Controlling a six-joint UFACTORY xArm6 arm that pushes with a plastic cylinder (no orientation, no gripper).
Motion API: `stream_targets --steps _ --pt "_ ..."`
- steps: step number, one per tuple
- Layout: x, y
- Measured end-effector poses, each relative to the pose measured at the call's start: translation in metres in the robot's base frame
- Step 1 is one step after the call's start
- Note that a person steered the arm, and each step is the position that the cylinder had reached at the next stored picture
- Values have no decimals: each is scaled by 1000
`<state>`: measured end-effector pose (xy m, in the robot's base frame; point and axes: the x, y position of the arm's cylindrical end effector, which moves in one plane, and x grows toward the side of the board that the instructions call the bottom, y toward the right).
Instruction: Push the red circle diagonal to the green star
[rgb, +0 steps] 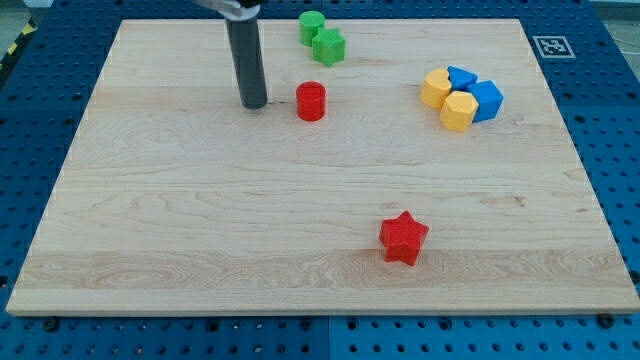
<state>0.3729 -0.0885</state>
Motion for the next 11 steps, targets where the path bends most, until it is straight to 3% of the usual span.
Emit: stream_targets --steps 2,4,7,8,11 --pt "35 20" --pt "36 72" --pt "35 94" --pt "9 78" --pt "-14 72"
